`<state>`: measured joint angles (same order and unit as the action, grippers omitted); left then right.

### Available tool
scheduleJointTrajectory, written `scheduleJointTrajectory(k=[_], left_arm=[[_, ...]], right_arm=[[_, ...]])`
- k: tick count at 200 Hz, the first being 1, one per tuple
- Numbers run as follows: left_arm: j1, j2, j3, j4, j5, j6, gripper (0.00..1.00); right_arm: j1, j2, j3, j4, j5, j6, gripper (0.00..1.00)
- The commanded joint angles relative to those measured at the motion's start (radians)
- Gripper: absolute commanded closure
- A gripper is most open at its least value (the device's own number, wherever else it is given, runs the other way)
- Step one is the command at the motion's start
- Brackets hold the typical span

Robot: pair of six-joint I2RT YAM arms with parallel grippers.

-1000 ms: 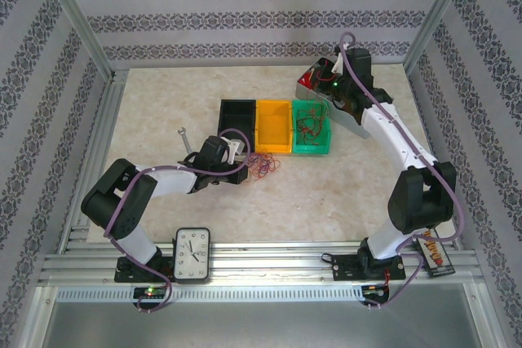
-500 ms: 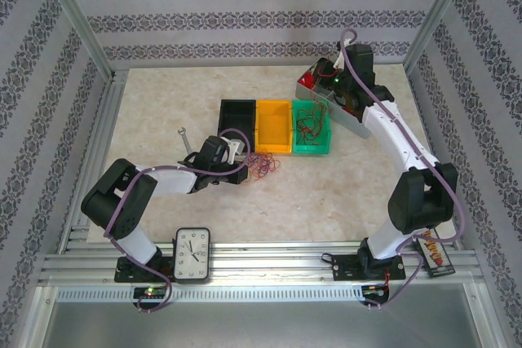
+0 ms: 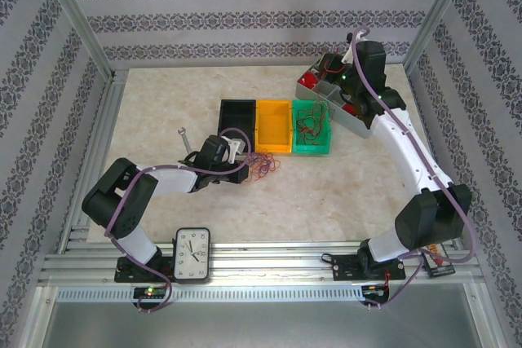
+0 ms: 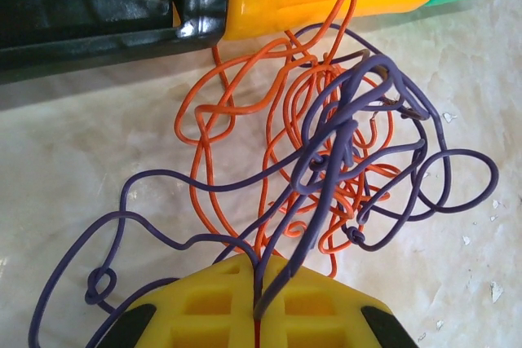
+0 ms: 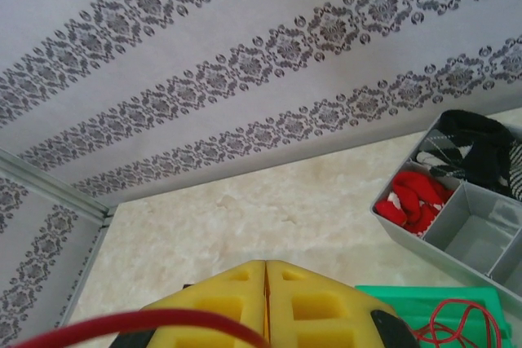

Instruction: Untangle the cables

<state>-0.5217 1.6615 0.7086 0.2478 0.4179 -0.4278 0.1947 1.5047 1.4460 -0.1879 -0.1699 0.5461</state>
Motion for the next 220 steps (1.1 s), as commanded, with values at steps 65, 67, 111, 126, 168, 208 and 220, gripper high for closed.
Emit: scheduleJointTrajectory(k=[65,67,111,126,168,208,220], left_arm=[[0.005,0.004,0.013,0.009,0.008,0.001,1.0],[0.006,0.004,0.014,0.009,0.008,0.001,1.0],[0.005,0.011,0.016,0.008,0.009,0.002,1.0],[0.005,0.009,0.016,0.008,0.007,0.003,1.0],[0.003,0.001,0.007,0.008,0.004,0.002,1.0],[0.002,0.001,0.008,0.007,0.002,0.004,1.0],[0.002,0.003,0.009,0.007,0.004,0.004,1.0]], right_arm=[[0.025,0.142,-0.009,0.05,-0.043,0.05,0.98],[0.027,0.144,-0.008,0.05,-0.043,0.05,0.98],[0.039,0.191,0.014,0.062,-0.059,0.086,0.97],[0.041,0.212,0.013,0.058,-0.043,0.096,0.97],[0.045,0.268,-0.02,0.037,0.044,0.112,0.97],[0.045,0.347,-0.012,-0.01,0.132,0.1,0.96],[0.045,0.372,-0.004,-0.026,0.153,0.094,0.96]])
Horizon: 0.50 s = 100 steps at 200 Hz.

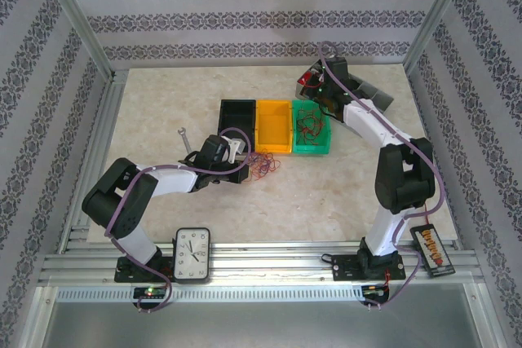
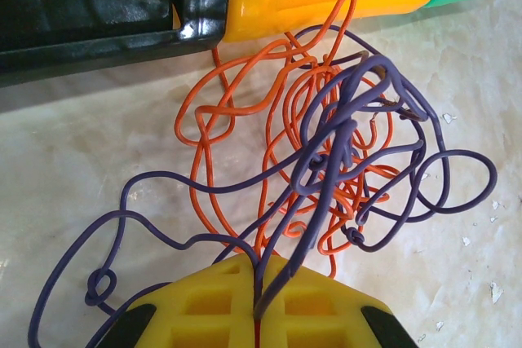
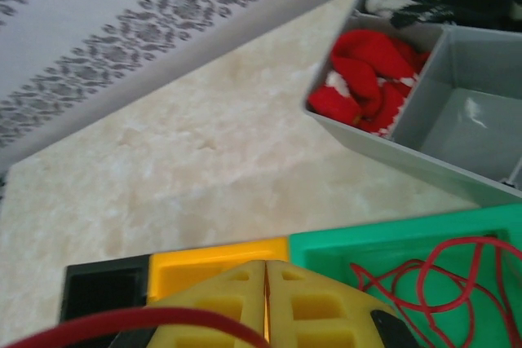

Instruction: Untangle the cables

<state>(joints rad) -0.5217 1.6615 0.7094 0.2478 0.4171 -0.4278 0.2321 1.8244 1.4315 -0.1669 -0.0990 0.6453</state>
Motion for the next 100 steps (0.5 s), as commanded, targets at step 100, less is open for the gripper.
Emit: scheduleJointTrajectory(k=[100], left_arm=[[0.0,0.039,0.039,-0.015,0.016,0.015,1.0]], right_arm=[[0.011,0.182,0.047,-0.118,0.075,-0.029,0.92]])
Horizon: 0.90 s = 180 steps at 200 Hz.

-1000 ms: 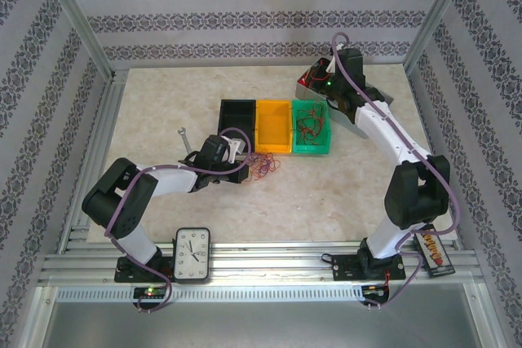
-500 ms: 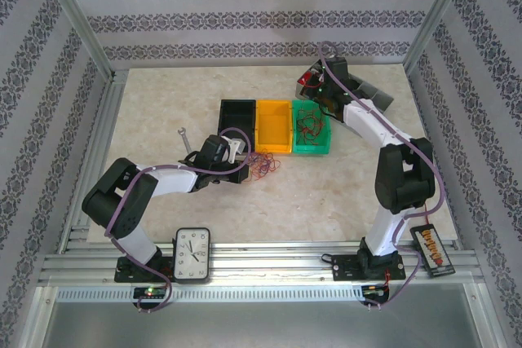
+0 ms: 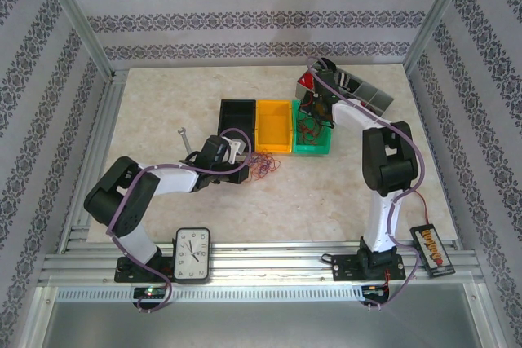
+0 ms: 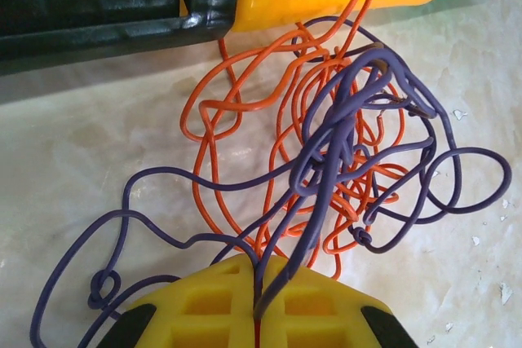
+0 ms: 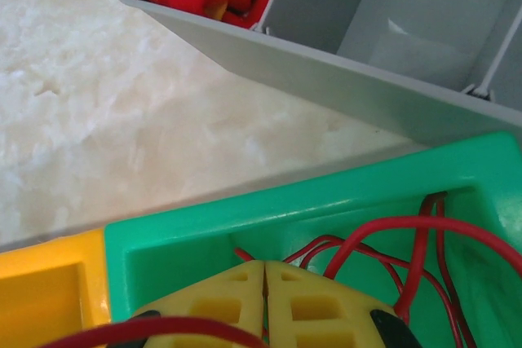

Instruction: Untangle the cables

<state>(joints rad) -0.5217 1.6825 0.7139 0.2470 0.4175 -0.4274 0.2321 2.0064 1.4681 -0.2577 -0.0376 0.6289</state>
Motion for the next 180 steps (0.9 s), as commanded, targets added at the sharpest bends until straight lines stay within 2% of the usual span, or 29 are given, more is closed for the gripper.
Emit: scheduleJointTrajectory(k=[1,34,74,99,148,180], left_arm=[[0.0,0.019,0.035,-0.015,0.016,0.015,1.0],[0.0,0.028,0.042,-0.015,0.015,0.019,1.0],[0.0,0.023,0.041,-0.015,0.016,0.021,1.0],[-0.002,0.02,0.036,-0.014,0.015,0.02,1.0],[-0.001,0.017,0.038,-0.017,0.016,0.023,1.0],[-0.003,0.02,0.039,-0.014,0.016,0.02,1.0]], right_arm=[[0.012,-0.001,0.009,-0.027,0.013,-0.012,0.92],[0.011,-0.047,-0.044,-0.018,-0.021,-0.007,0.89],[0.011,-0.144,-0.094,-0.02,-0.041,-0.02,0.72],[0.006,-0.212,-0.124,-0.028,-0.023,-0.02,0.66],[-0.004,-0.316,-0.189,-0.001,0.0,-0.005,0.64],[0.018,-0.291,-0.151,-0.012,-0.054,-0.042,0.63]])
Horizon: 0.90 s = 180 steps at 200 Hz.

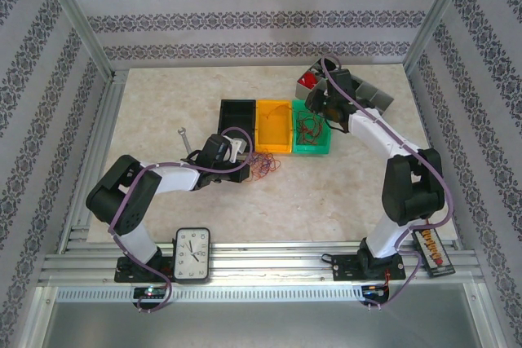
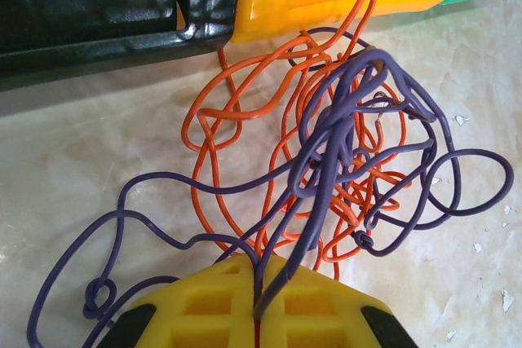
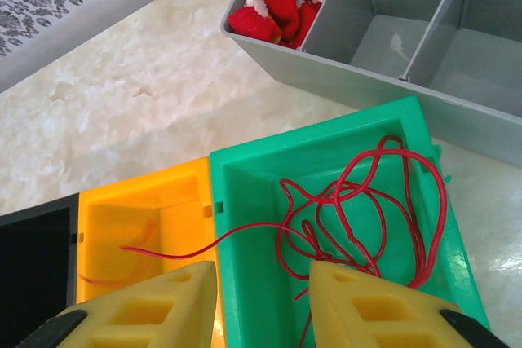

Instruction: Untangle the cables

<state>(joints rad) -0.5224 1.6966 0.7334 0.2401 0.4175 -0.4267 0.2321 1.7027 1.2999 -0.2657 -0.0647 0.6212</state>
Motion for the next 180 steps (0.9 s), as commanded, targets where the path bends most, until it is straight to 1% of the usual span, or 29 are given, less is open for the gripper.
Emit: scheduleJointTrajectory(k=[1,42,55,81,99,127,145,180], left_arm=[[-0.002,0.006,0.02,-0.007,0.015,0.02,1.0],[-0.001,0.008,0.026,-0.007,0.014,0.017,1.0],[-0.001,0.008,0.027,-0.01,0.014,0.019,1.0],[-0.001,0.008,0.027,-0.012,0.016,0.021,1.0],[-0.001,0.009,0.027,-0.015,0.021,0.024,1.0],[-0.001,0.009,0.027,-0.019,0.022,0.025,1.0],[-0.001,0.008,0.025,-0.018,0.021,0.025,1.0],[0.001,-0.012,0.012,-0.012,0.004,0.018,1.0]], right_arm=[[0.018,0.015,0.02,-0.004,-0.03,-0.036,0.63],[0.068,0.13,0.154,-0.089,-0.156,-0.073,0.61],[0.086,0.151,0.174,-0.099,-0.17,-0.076,0.61],[0.124,0.18,0.194,-0.127,-0.161,-0.08,0.6],[0.154,0.195,0.211,-0.158,-0.144,-0.112,0.6],[0.198,0.224,0.282,-0.287,-0.07,-0.19,0.59],[0.218,0.229,0.299,-0.331,-0.044,-0.229,0.58],[0.232,0.298,0.38,-0.45,-0.042,-0.311,0.58]])
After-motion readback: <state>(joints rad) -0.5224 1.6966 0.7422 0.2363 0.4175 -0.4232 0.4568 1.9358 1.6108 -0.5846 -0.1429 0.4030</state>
